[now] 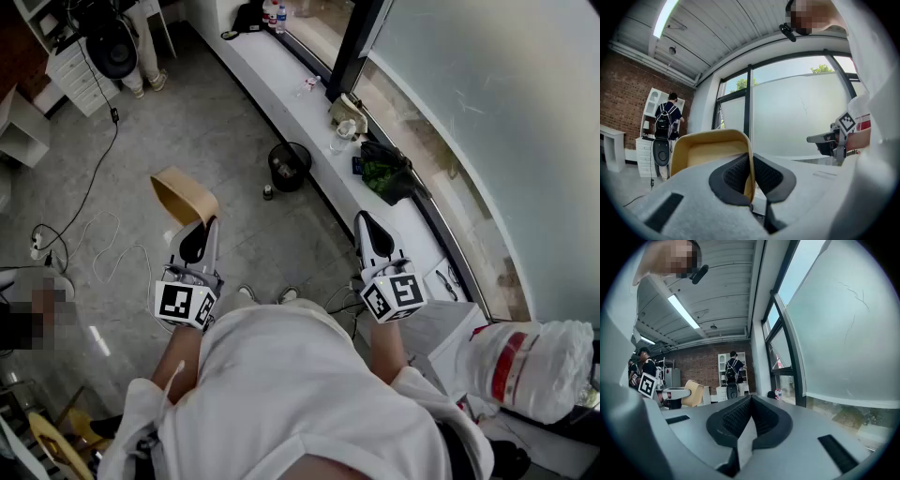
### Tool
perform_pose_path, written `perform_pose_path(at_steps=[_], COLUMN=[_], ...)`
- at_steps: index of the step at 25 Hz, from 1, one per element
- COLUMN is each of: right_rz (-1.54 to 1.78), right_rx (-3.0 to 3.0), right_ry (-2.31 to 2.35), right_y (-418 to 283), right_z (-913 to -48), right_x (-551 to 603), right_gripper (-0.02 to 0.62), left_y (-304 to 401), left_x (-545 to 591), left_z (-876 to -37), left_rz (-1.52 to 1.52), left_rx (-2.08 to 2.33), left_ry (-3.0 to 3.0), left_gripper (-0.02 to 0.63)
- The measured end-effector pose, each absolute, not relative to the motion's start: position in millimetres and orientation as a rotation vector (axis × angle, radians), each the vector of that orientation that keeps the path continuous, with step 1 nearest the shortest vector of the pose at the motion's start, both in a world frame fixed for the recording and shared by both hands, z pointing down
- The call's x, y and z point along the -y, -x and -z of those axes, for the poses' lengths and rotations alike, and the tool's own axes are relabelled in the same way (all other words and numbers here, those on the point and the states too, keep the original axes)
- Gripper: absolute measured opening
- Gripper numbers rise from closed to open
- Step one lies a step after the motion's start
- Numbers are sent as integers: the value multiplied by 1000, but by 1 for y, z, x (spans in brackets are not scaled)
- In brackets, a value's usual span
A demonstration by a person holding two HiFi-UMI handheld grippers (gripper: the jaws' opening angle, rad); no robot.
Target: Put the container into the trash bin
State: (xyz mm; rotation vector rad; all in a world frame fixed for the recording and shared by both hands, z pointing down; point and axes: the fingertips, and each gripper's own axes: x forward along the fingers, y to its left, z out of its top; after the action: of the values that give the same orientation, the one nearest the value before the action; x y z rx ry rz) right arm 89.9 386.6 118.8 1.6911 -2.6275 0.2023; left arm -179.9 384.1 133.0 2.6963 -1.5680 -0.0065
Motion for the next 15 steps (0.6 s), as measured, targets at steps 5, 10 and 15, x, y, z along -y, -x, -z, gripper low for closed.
perform_pose_path(at_steps=[5,10,15], right_rz=[-223,-314,-368], right_rx=[2647,2773,2764], right_ry=[-1673,-1660,-1577], right_y=[-95,-99,-89], right_z=[-125,-130,-148], right_x=[-390,-385,-375], right_gripper=[-2,0,0], left_y=[174,172,176], left_x=[-389,-397,-401], left_z=[-137,-144,-151], left_rz=[3,-9,-20], left_rx=[1582,1616,1657], left_ry=[-2687,-2665,-2614], left_gripper=[23,23,23])
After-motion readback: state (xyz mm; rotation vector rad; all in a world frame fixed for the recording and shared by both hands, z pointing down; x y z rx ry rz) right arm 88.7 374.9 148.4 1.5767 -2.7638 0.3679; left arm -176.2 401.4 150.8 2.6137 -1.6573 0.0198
